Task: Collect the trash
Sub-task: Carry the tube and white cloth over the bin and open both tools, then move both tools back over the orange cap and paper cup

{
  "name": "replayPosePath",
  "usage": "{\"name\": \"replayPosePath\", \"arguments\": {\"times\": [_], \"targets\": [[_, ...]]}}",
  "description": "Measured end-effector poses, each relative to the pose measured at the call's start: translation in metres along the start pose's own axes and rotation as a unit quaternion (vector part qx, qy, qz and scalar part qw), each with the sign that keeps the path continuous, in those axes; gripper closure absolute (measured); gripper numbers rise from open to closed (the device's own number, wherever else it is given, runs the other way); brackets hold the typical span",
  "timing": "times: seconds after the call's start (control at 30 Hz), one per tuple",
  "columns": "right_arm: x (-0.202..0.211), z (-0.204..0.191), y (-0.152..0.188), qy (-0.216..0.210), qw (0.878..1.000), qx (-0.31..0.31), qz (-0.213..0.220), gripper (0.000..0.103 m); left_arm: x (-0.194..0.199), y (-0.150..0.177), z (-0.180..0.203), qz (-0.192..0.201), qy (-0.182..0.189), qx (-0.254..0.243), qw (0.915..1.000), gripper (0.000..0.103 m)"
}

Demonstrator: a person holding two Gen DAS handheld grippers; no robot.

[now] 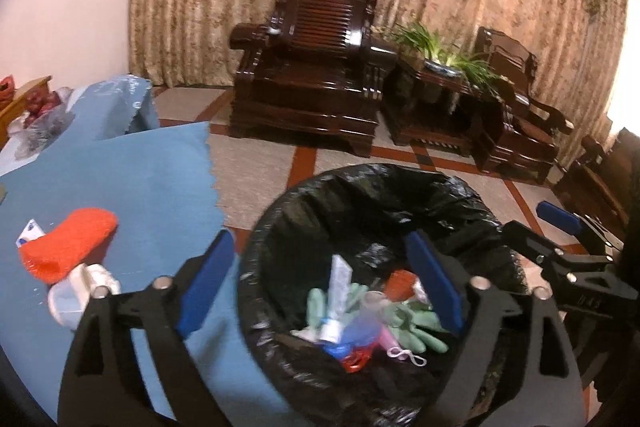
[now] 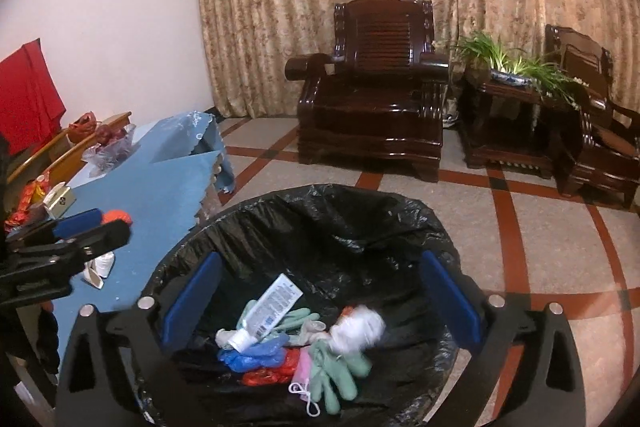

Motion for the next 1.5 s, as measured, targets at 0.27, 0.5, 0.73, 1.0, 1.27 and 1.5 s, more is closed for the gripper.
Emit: {"name": "replayPosePath", "arguments": {"times": [0.27,0.5,0.73,1.0,1.27,1.5], "targets": [[-0.007,-0.026,0.0,-0.019,1.0,0.006,-0.006,0.005,0.033,0.006,-0.052,0.006,-0.056,0.036,0.9978,0.01],[-0.019,-0.074,0.0,-0.056,0.998,0.029,-0.016,0.005,0.069,0.022,-0.108,0.017,-0.116,0.066,0.9908,0.01],[-0.033,-0.133,-0.001,-0.102,0.992,0.066,-0.023,0.005,0.099,0.036,-0.165,0.022,-0.174,0.092,0.9801,0.01],[-0.049,-0.192,0.007,-0.142,0.985,0.096,-0.034,0.006,0.115,0.056,-0.214,0.012,-0.217,0.121,0.9686,0.01],[-0.069,-0.224,0.014,-0.16,0.98,0.106,-0.05,0.005,0.116,0.067,-0.239,0.01,-0.234,0.142,0.9619,0.01],[-0.092,-0.241,0.013,-0.163,0.978,0.114,-0.059,0.006,0.095,0.058,-0.253,0.01,-0.228,0.149,0.9622,0.01]]}}
Point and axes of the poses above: each gripper's, at about its wrist camera, not at the fingertips, and x roughly against the way its jaws point, z to its right, y to its underside, the point moved 4 cm from there along -x, roughly the way its jaws point, and after that the axes turned 5 degrees about -y, right-handed, at the moved point
